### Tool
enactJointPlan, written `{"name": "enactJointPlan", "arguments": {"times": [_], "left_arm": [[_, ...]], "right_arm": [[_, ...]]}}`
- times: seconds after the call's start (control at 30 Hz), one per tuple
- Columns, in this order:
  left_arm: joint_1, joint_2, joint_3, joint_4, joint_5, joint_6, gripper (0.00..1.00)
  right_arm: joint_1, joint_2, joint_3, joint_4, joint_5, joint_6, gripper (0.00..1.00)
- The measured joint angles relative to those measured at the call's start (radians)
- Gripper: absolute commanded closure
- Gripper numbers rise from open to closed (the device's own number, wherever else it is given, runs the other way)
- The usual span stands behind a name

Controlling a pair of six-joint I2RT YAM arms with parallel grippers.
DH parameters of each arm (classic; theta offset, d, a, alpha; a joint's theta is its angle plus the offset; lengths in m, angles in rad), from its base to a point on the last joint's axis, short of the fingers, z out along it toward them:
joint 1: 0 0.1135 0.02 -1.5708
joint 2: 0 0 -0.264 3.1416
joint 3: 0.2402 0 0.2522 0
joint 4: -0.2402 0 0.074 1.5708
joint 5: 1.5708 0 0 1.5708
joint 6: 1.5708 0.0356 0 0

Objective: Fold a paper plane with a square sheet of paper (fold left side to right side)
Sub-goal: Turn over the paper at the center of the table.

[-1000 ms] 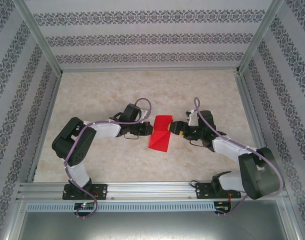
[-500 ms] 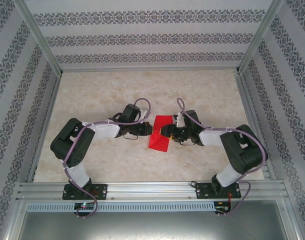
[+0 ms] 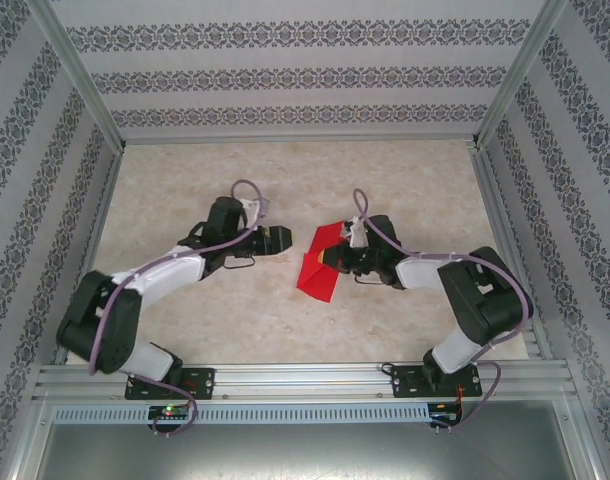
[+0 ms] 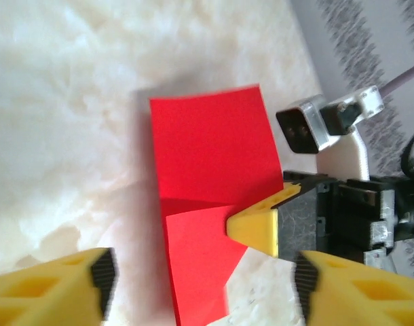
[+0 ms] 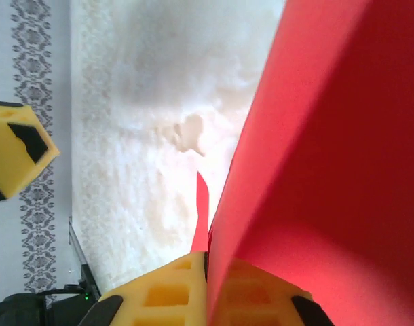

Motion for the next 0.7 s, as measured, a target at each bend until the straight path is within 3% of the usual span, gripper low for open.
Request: {"name": "enactJointPlan", "arguments": {"times": [0.13, 0.3, 0.7], "left_arm": [[0.045, -0.118, -0.055, 0.08, 0.048, -0.095, 0.08], [0.05, -0.188, -0.058, 0.178, 0.126, -0.199, 0.06], [0.005, -0.246, 0.047, 0.352, 0.257, -0.323, 0.0]], "right_arm": [[-0.085, -0.121, 0.012, -0.003, -0.068, -0.026, 1.0], [-0.137, -0.234, 0.095, -0.014, -0.172, -0.041, 1.0], [-0.077, -0.395, 0.298, -0.058, -0.31, -0.057, 1.0]]}}
